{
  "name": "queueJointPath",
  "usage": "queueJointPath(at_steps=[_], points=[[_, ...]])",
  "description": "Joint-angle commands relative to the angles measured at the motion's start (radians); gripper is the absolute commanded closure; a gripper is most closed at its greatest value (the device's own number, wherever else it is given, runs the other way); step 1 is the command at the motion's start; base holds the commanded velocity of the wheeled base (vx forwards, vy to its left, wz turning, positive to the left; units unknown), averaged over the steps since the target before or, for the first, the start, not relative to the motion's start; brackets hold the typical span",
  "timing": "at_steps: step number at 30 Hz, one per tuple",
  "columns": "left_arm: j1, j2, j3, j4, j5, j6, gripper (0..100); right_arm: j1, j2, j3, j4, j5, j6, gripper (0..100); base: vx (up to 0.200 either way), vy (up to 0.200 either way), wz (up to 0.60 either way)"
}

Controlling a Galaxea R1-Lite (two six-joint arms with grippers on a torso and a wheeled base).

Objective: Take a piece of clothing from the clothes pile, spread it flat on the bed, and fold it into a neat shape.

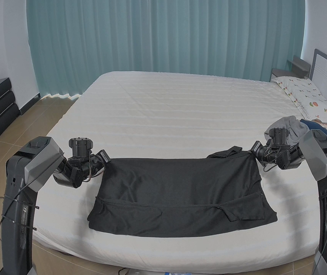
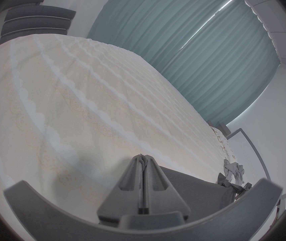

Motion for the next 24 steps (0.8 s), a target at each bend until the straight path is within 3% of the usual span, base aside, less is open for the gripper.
queueJointPath(at_steps=[1,7,24], points=[[0.008,-0.045,0.029,-0.034,0.002,0.003,100,-0.001,-0.013,0.085,-0.115,0.000,-0.001,100,0.000,0.000,0.00],[0.019,-0.048,0.078,-0.175,0.024,-0.015,100,0.003,-0.016,0.132,-0.225,0.011,-0.017,100,0.000,0.000,0.00],[0.030,-0.045,0.089,-0.184,0.022,-0.014,100,-0.005,-0.036,0.198,-0.352,0.043,-0.060,100,0.000,0.000,0.00]])
